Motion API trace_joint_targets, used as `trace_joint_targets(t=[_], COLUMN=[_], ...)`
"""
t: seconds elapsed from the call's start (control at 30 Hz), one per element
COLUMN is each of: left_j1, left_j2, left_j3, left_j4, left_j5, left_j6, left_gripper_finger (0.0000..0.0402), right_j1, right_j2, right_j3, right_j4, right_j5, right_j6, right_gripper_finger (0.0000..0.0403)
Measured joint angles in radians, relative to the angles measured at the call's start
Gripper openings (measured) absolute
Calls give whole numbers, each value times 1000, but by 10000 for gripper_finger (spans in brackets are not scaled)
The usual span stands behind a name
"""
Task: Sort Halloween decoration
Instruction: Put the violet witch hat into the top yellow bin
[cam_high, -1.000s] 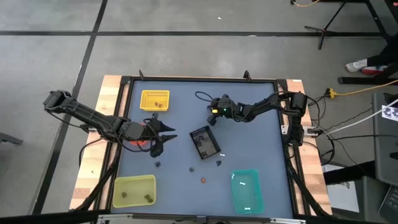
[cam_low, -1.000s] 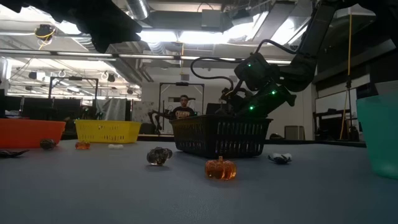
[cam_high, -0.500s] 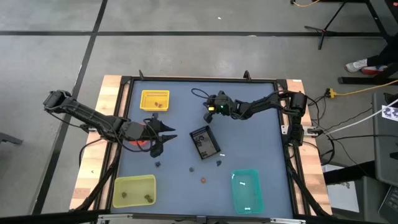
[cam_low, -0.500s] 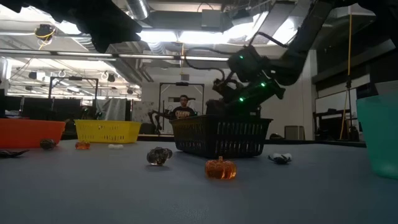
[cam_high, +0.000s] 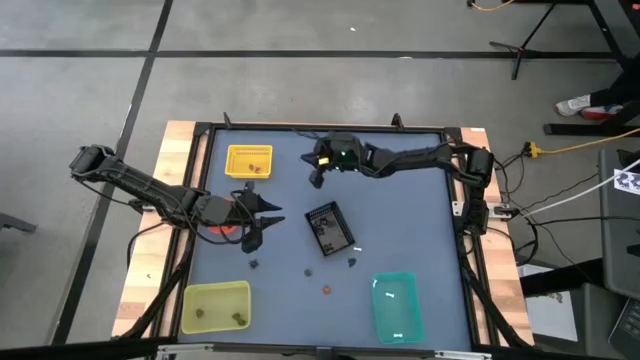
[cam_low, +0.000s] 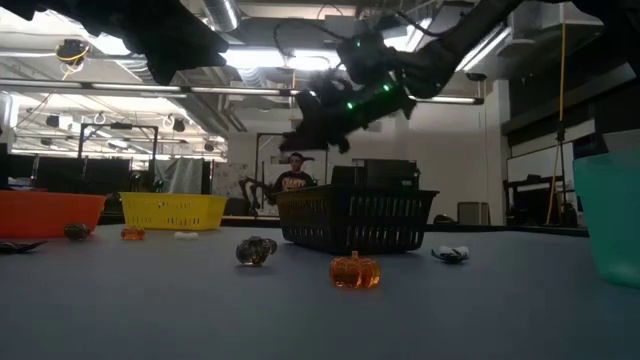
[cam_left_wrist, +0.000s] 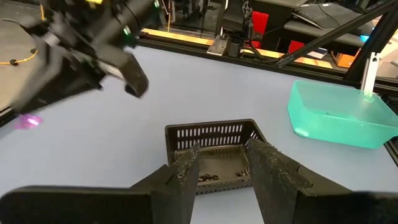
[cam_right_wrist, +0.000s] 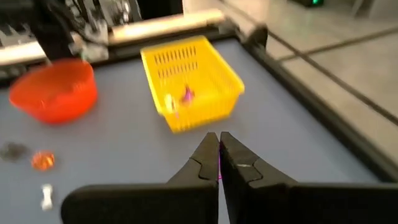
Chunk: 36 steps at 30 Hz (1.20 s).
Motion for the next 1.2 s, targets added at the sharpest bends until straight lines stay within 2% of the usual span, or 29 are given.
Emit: trace_joint_targets(t=[0.1,0.3,0.57,0.7,1.0,1.2], left_j1=[0,0,-1,-1,0,0], left_j2=[0,0,0,0,0,0], left_j3=[0,0,0,0,0,0], left_j4=[0,5,3,2,1,0], left_j5=[0,0,5,5,10,1], left_j6=[0,0,0,0,0,0], left_gripper_finger=[121,121,121,121,121,121], right_j1=[0,1,1,1,0,0], right_j2=[20,149,321,362,362,362], right_j3=[59,247,479,521,525,525], right_j4=[31,50,2,-3,4,-13], right_j5=[-9,-132,-147,-133,-121,-121], right_j6=[-37,-46,-40,-40,-45,-45], right_gripper_finger=[0,0,0,0,5,65])
